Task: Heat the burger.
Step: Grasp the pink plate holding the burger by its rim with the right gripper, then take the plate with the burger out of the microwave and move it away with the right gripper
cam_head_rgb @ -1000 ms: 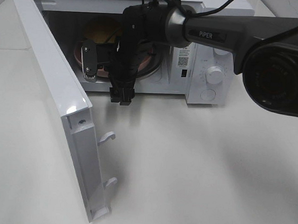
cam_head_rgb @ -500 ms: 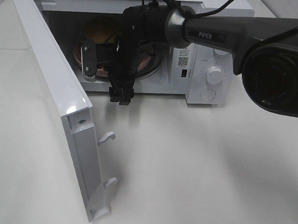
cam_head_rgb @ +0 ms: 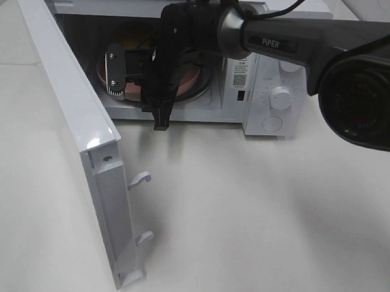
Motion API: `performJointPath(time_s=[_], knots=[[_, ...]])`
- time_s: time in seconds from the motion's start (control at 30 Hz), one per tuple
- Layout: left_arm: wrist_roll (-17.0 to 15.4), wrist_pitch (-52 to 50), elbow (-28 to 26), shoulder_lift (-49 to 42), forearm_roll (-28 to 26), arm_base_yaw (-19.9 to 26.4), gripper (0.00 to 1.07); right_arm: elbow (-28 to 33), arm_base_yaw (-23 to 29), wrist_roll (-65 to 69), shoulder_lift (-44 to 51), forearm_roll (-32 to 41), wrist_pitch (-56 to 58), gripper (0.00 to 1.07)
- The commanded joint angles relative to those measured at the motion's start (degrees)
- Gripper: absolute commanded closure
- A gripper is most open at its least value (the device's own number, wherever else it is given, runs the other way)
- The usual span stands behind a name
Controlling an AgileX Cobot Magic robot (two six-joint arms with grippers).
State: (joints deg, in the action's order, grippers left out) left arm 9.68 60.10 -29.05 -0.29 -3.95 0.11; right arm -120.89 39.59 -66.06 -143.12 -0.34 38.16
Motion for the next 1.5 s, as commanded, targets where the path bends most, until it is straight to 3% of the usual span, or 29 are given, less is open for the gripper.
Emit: performJointPath(time_s=[0.03,0.93,1.03,1.27,1.5], knots=[[-0.3,-0.1,0.1,-1.0,-0.1,0.1,0.02,0.5,-0.2,2.1,-0.7,1.0,4.6,1.07],[-0.3,-0.1,0.1,-1.0,-0.1,0.1,0.02,0.6,-0.2,2.9,3.1,-0.3,13.9,1.07],[-0.3,-0.1,0.1,-1.0,-0.1,0.1,0.02,3.0,-0.2,3.0,4.8,-0.5,13.6,1.07],[-0.3,-0.1,0.1,-1.0,-0.1,0.1,0.02,15.1,-0.2,1.8,12.5,-0.9,7.2,1.07],[-0.3,-0.1,0.1,-1.0,-0.1,0.1,0.02,22.1,-0.1,1.8,18.3,-2.6,3.1,1.07]])
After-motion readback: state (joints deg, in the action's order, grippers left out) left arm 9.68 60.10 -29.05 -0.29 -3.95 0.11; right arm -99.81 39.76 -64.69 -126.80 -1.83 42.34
